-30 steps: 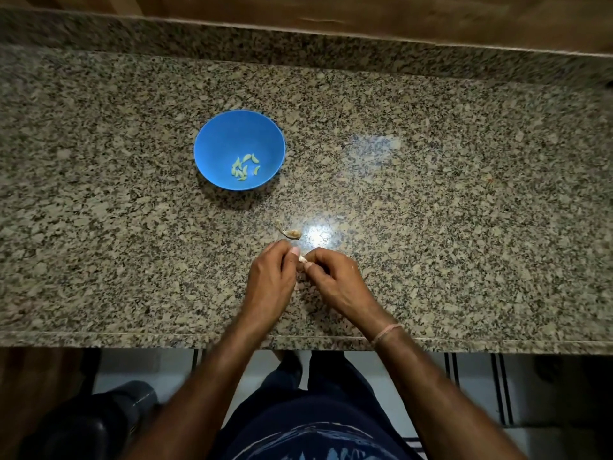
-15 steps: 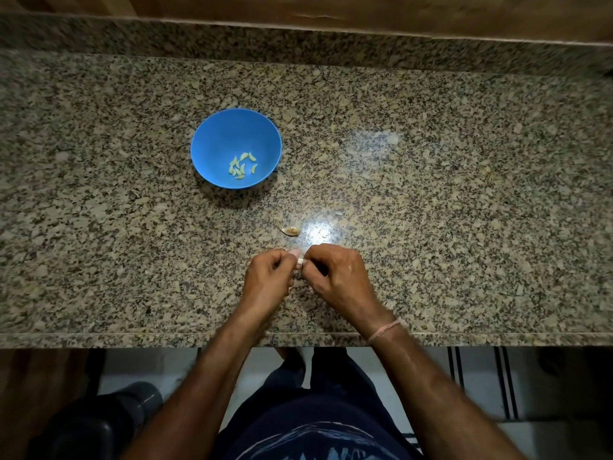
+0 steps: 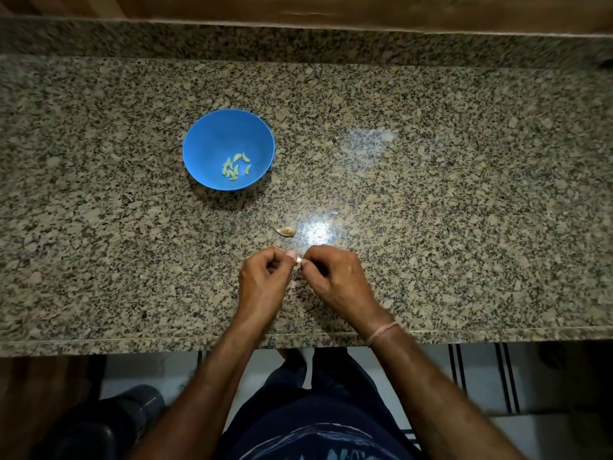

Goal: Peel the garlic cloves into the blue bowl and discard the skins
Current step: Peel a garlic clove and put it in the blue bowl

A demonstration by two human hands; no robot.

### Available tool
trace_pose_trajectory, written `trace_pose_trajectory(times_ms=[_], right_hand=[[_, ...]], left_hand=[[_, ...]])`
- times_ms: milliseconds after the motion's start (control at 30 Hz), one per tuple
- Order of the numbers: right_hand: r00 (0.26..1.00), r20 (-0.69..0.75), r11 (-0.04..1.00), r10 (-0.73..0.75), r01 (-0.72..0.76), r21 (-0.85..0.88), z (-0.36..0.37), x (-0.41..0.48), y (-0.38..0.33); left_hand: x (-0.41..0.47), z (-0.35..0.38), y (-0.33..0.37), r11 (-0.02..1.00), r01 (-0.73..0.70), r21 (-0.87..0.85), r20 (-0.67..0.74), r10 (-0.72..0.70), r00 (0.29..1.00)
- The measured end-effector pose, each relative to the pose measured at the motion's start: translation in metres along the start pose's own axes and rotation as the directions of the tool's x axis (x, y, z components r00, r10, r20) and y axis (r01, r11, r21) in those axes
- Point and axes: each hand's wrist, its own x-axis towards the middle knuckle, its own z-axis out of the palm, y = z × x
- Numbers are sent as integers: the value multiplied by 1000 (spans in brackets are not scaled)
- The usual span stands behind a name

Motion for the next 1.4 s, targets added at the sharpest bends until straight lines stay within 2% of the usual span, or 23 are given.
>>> trace_pose_trajectory(times_ms=[33, 67, 100, 133, 200, 233, 267, 300, 367, 433, 467, 500, 567, 667, 767, 900, 1033, 1167, 1233, 1300, 1367, 1400], right_hand=[[998, -12, 993, -55, 53, -105, 1, 1, 1], [998, -15, 989, -60, 57, -137, 3, 1, 1], [1000, -6, 997, -6, 6, -81, 2, 2, 0], [996, 13, 995, 86, -86, 46, 0, 2, 0], [959, 146, 890, 241, -279, 360, -4, 1, -1], [933, 219, 826, 287, -357, 436, -5, 1, -3], [922, 252, 810, 293, -379, 448, -6, 1, -3], [933, 227, 845, 279, -351, 403, -5, 0, -2], [976, 87, 964, 198, -210, 163, -2, 0, 0], [995, -3, 995, 102, -102, -7, 1, 0, -1], [993, -19, 993, 118, -118, 15, 2, 1, -1], [983, -16, 976, 184, -181, 119, 2, 2, 2], [955, 56, 918, 290, -294, 266, 1, 4, 7], [977, 63, 971, 204, -210, 111, 1, 0, 14], [992, -31, 993, 120, -120, 14, 4, -3, 11], [987, -59, 955, 150, -129, 268, 8, -1, 3], [973, -93, 930, 210, -169, 325, 10, 0, 2], [937, 25, 812, 348, -314, 491, 11, -1, -1], [951, -7, 853, 309, -274, 444, 11, -1, -2], [973, -64, 916, 222, -185, 356, 10, 0, -3], [981, -83, 938, 174, -140, 316, 8, 2, -1], [981, -66, 939, 184, -155, 306, 6, 3, -1]], left_hand=[[0, 1, 0, 998, 54, -24, 18, -53, 998], [-1, 2, 1, 998, 62, -29, 24, -61, 998], [-2, 1, 2, 1000, 17, -7, 14, -17, 1000], [-3, 1, 3, 998, -62, 34, -9, 62, 998], [-3, -1, 3, 971, -210, 112, -47, 216, 975], [-2, -1, 2, 964, -238, 120, -53, 246, 968], [-1, -1, 1, 966, -232, 113, -52, 239, 970], [0, 0, 0, 975, -196, 102, -46, 202, 978], [1, 3, -1, 998, -58, 34, -25, 59, 998], [-2, 6, -1, 998, 46, -38, -13, -47, 999], [-3, 6, -1, 999, 27, -16, -34, -28, 999], [-4, 6, -1, 999, -27, 40, -65, 30, 997], [-4, 3, 0, 990, -108, 94, -112, 119, 987], [0, 2, -1, 997, -66, 32, -125, 70, 990], [2, 6, -3, 1000, -2, 23, -117, 5, 993], [1, 10, -4, 998, 62, -3, -94, -62, 994], [-1, 11, -2, 1000, -18, 22, -57, 19, 998], [-3, 11, -3, 995, -76, 62, -42, 79, 996], [0, 9, -6, 993, 19, -116, 34, -15, 999], [4, 7, -8, 904, 219, -367, 201, -153, 968], [7, 5, -8, 814, 380, -440, 328, -249, 911], [7, 5, -6, 822, 389, -417, 328, -263, 907]])
